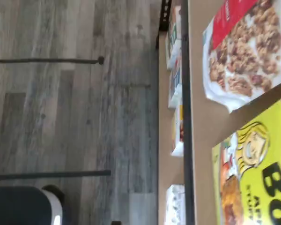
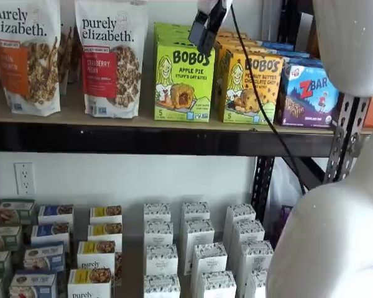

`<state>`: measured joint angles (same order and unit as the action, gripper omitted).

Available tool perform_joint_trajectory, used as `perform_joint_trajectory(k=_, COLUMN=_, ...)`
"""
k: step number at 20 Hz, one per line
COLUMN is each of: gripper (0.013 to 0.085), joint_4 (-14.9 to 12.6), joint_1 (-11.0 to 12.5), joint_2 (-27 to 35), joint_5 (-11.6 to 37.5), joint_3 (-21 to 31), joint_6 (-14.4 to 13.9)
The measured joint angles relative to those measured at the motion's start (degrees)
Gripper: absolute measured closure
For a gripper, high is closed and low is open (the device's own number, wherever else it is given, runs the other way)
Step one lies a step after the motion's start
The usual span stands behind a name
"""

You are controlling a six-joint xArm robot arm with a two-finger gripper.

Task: Pick the green box on the top shelf, the fourth from the left

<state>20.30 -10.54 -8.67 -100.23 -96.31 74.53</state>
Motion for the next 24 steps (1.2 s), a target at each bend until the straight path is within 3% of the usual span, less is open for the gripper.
perform_joint_trajectory(k=11, gripper=0.0130, joint_4=0.22, joint_1=0.70, joint_2=1.05, joint_5=6.34, joint_3=-0.27, joint_6=0.89)
perform_joint_trajectory(k=24, gripper=0.0130, joint_4=-2.23, joint_1=1.09, joint_2=4.48, joint_5=6.64, joint_3=-2.41, joint_6=2.09)
